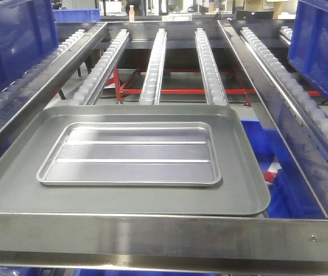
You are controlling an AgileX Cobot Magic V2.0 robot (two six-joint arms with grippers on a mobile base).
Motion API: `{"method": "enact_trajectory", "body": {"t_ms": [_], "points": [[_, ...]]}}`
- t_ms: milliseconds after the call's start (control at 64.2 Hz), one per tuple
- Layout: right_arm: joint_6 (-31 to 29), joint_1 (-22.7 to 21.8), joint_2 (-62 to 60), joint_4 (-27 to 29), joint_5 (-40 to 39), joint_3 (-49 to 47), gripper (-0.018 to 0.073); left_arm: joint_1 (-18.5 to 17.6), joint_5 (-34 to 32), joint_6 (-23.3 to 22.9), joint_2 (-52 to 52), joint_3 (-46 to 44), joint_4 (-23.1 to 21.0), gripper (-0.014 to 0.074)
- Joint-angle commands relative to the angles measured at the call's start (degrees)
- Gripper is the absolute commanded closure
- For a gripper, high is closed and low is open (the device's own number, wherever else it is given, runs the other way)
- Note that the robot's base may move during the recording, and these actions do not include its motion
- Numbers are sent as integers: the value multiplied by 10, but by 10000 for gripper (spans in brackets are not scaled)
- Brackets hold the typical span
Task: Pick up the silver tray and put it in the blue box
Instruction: 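Raise both arms from rest toward the small silver tray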
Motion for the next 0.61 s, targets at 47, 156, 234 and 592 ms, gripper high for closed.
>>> {"method": "enact_trajectory", "body": {"t_ms": [47, 156, 234, 592], "points": [[-5, -2, -12, -2, -48, 1, 504, -3, -46, -2, -11, -2, -5, 694], [-5, -2, -12, -2, -48, 1, 504, -3, -46, -2, -11, -2, -5, 694], [-5, -2, -12, -2, -48, 1, 504, -3, -46, -2, -11, -2, -5, 694], [-5, -2, -12, -3, -49, 1, 504, -3, -46, -2, -11, -2, -5, 694]]}}
